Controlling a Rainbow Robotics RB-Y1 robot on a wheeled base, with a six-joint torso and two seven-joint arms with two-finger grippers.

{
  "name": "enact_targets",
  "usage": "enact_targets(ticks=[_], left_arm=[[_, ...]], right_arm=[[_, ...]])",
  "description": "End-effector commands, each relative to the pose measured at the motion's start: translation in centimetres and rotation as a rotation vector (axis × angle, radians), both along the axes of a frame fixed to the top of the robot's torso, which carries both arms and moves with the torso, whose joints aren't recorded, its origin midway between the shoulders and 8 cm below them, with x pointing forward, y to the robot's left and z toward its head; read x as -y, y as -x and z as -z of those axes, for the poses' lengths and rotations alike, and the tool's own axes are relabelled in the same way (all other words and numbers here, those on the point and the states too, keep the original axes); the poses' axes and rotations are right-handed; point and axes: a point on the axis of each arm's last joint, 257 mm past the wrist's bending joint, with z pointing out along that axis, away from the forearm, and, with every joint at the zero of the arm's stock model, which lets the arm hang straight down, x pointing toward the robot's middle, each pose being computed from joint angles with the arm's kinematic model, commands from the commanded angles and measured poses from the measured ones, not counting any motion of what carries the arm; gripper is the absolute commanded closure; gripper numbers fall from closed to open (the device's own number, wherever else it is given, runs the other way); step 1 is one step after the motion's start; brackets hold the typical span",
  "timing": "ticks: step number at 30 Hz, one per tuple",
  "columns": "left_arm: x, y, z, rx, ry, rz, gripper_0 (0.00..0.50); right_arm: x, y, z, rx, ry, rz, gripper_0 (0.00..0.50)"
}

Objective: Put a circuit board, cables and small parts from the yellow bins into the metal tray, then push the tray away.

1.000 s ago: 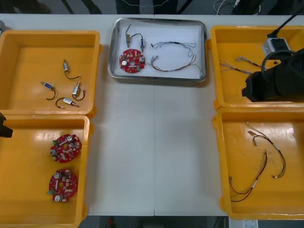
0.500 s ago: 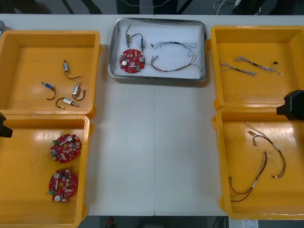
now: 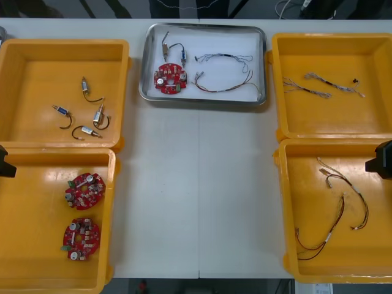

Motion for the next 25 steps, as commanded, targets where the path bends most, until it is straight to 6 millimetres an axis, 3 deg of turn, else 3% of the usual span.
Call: enact_targets(ticks=[1,25], left_arm=[[-1.56,0.12,-1.47,0.028,-0.087,0.077,0.000],[-1.56,0.12,-1.47,0.028,-0.087,0.077,0.000]], right_arm=[[0.92,0.68,-1.22,0.025,0.034,-0.001,0.000],[0.92,0.68,-1.22,0.025,0.034,-0.001,0.000]])
